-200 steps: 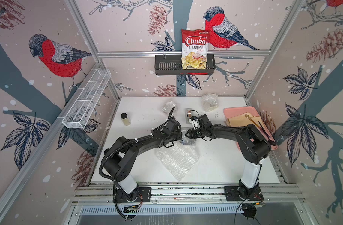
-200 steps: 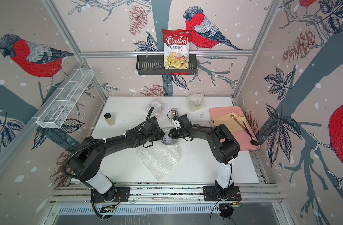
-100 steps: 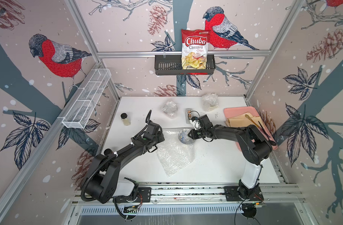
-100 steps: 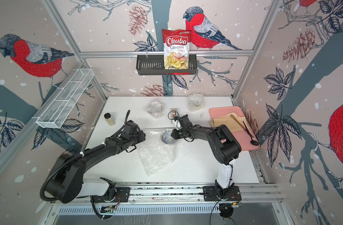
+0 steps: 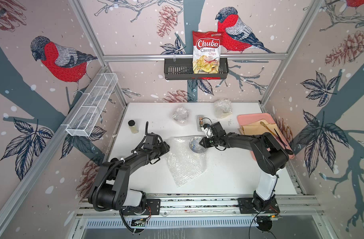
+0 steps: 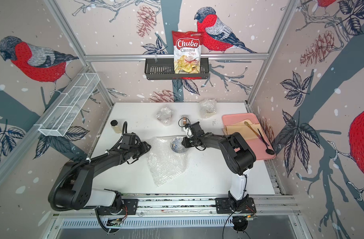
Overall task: Wrap bowls in bubble wrap
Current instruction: Wrap the bowl in bubble wrap.
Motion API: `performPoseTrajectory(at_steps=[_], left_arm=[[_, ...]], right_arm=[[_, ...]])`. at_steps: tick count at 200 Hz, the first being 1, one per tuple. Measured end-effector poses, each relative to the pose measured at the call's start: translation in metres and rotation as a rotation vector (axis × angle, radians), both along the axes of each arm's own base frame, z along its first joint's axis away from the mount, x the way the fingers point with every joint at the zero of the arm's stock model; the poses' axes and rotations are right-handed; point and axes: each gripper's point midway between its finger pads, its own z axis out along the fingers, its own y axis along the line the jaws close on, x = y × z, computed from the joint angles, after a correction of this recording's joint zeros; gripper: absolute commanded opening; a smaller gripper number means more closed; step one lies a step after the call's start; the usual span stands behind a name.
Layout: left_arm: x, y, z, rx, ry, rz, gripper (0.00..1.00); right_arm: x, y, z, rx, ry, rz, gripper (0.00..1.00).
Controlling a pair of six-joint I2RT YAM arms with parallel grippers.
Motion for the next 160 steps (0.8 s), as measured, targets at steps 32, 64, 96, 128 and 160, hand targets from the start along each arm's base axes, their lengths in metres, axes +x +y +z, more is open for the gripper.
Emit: performPoseTrajectory(at_steps=[32,64,96,128,160], left_arm=[[0.016,-0.019,0.02,-0.053,-0.072,-0.049,0.25],[0.021,-0.047,0.051,-0.072,-0.158,-0.123,0.05],[0.016,-0.076,0.073,-0.117,-0.217,-0.198,0.0],[0.003,-0.112,0.098,-0.215,-0.271,-0.283,0.0],[-0.011,-0.162,0.113,-0.363,-0.282,-0.421,0.0]], right_arm=[[0.0,0.0,0.0,0.001,-0.003,0.0,0.23],[0.0,0.0,0.001,-0.001,-0.006,-0.002,0.23],[0.0,-0.001,0.001,-0.005,-0.012,-0.006,0.23],[0.0,-0.002,0.001,-0.003,-0.016,-0.007,0.23],[-0.001,-0.001,0.001,-0.002,-0.018,-0.004,0.23]])
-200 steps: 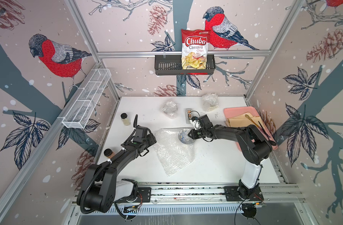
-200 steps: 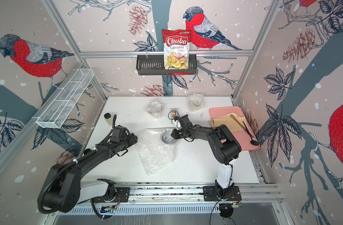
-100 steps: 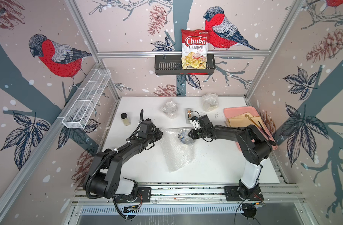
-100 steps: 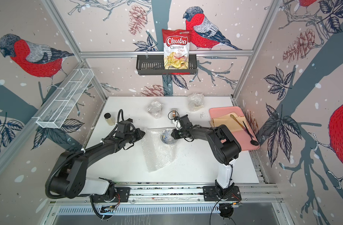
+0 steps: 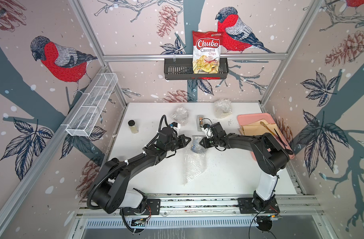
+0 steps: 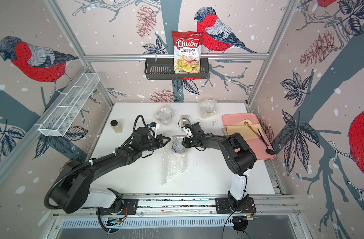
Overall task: Wrap bowls in bubble wrap
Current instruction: Wrap the bowl in bubble wrap.
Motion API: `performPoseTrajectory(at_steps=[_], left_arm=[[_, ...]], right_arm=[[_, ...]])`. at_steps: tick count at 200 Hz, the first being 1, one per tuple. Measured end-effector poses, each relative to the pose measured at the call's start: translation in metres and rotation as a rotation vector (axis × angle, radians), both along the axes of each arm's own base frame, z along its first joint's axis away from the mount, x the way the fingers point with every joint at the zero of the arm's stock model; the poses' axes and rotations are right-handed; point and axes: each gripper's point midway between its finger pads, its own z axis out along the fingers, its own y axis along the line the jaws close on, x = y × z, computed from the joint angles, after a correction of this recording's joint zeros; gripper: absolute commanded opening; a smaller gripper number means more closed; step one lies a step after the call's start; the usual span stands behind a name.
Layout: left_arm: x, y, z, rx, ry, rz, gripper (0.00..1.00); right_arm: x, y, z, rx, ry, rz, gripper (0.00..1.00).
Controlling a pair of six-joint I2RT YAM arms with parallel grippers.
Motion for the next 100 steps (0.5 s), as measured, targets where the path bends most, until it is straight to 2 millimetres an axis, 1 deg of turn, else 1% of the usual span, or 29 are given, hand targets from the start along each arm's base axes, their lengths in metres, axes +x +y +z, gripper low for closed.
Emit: performPoseTrajectory(at_steps=[16,37,50,68,81,93,100], left_arm=[[-0.008,-0.021,-0.001,-0.034,0.016,-0.062,0.0],[-0.024,-0.055,0.001,-0.074,0.022,-0.162,0.0],[-0.03,-0.069,-0.003,-0.089,0.034,-0.201,0.0],[-0.034,-0.074,-0.017,-0.091,0.07,-0.213,0.0],[-0.035,-0.073,-0.027,-0.08,0.094,-0.208,0.0],[-0.035,-0.073,-0.03,-0.075,0.099,-0.205,0.0],[-0.035,-0.073,-0.03,-0.075,0.099,-0.206,0.0]], right_arm=[[0.0,0.0,0.0,0.003,-0.002,0.001,0.23],[-0.001,0.0,0.001,0.01,0.0,0.004,0.23],[-0.002,0.0,0.001,0.013,0.003,0.004,0.23],[-0.003,-0.001,0.001,0.017,0.006,0.006,0.24],[-0.004,-0.001,0.002,0.018,0.007,0.007,0.27],[-0.004,-0.002,0.004,0.023,0.006,0.007,0.3],[-0.004,-0.002,0.006,0.026,0.006,0.007,0.34]])
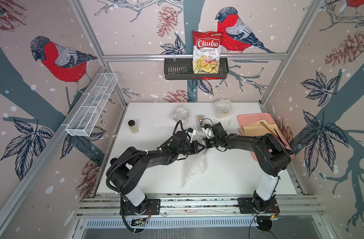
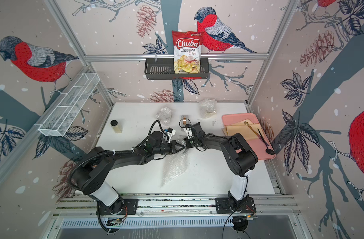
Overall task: Wrap bowls in bubble wrap
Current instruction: Wrap the bowl in bubble wrap.
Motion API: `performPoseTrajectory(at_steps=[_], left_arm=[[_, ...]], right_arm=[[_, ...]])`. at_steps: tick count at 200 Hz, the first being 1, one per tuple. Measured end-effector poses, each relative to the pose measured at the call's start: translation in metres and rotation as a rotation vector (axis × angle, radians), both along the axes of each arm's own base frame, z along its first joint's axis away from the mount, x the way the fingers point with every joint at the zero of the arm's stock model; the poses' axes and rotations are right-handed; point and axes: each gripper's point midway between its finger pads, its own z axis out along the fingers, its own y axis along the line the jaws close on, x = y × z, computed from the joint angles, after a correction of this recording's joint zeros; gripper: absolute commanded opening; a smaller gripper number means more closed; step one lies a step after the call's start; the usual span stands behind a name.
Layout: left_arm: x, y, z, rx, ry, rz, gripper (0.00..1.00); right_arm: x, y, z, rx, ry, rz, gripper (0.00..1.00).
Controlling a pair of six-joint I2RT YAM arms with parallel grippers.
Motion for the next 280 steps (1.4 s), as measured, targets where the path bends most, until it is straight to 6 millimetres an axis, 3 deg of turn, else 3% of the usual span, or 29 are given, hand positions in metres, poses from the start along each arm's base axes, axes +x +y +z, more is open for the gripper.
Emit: performPoseTrajectory(at_steps=[9,68,117,151,169,205,247,267,280], left_arm=[[0.0,0.0,0.0,0.001,-0.003,0.001,0.0],[0.011,0.005,-0.001,0.046,-0.032,0.019,0.0],[0.014,0.001,-0.001,0.073,-0.052,0.003,0.0],[0.008,-0.007,-0.01,0.094,-0.038,-0.033,0.0],[0.006,-0.009,-0.012,0.097,-0.034,-0.04,0.0],[0.006,-0.01,-0.011,0.099,-0.043,-0.045,0.0],[0.006,-0.01,-0.01,0.105,-0.047,-0.048,0.0],[0.007,-0.009,-0.01,0.117,-0.042,-0.042,0.25],[0.009,-0.006,-0.009,0.134,-0.05,-0.023,0.34]], right_arm=[[0.0,-0.001,0.003,0.005,0.0,-0.001,0.42],[0.005,-0.016,0.029,0.049,-0.009,-0.04,0.59],[0.011,-0.04,0.065,0.106,-0.034,-0.121,0.62],[0.012,-0.028,0.094,0.169,-0.073,-0.078,0.56],[0.012,-0.016,0.1,0.188,-0.064,-0.039,0.52],[-0.008,-0.002,0.073,0.153,0.038,0.038,0.47],[-0.025,0.006,0.058,0.136,0.088,0.092,0.15],[-0.026,0.004,0.057,0.131,0.092,0.089,0.06],[-0.025,0.001,0.056,0.127,0.091,0.082,0.05]])
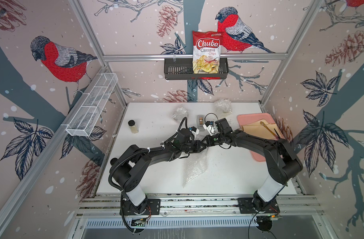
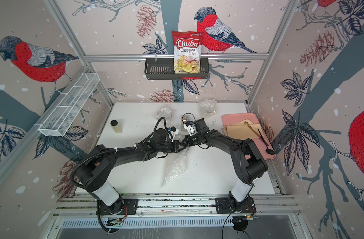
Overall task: Wrap bowls in bubble wrap
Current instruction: Wrap the bowl in bubble wrap.
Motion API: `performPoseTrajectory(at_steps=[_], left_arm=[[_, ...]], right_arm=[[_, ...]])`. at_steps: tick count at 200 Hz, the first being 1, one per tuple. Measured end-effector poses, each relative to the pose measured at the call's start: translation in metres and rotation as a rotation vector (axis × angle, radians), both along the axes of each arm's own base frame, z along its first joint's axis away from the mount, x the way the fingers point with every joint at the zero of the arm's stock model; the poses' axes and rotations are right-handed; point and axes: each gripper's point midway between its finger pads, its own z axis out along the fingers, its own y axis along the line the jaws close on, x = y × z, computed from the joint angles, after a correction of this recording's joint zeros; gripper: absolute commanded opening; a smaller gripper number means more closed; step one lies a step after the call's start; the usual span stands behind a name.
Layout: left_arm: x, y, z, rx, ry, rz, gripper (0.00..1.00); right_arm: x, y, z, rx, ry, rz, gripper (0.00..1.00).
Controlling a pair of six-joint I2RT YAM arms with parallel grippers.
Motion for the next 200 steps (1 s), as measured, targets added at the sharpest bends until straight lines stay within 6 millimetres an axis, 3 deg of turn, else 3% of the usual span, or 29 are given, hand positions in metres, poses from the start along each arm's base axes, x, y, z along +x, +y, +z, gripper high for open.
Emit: performPoseTrajectory(at_steps=[14,50,75,105,131,175,200], left_arm=[[0.003,0.005,0.005,0.013,-0.014,0.03,0.39],[0.021,0.033,0.013,0.046,-0.051,0.128,0.41],[0.034,0.054,0.0,0.121,-0.044,0.193,0.43],[0.046,0.06,-0.01,0.229,-0.072,0.203,0.56],[0.054,0.067,-0.028,0.326,-0.081,0.202,0.6],[0.063,0.072,-0.065,0.459,-0.068,0.17,0.61],[0.068,0.065,-0.074,0.47,-0.074,0.146,0.61]], right_arm=[[0.003,-0.004,-0.003,-0.02,-0.005,-0.014,0.04],[0.003,-0.009,-0.023,-0.1,-0.003,-0.025,0.05],[0.001,-0.001,-0.035,-0.144,-0.005,-0.012,0.05],[0.009,0.006,-0.047,-0.214,-0.029,-0.023,0.05],[0.015,0.008,-0.054,-0.256,-0.056,-0.031,0.06],[0.022,0.01,-0.059,-0.261,-0.078,-0.028,0.07],[0.023,0.01,-0.059,-0.259,-0.083,-0.029,0.08]])
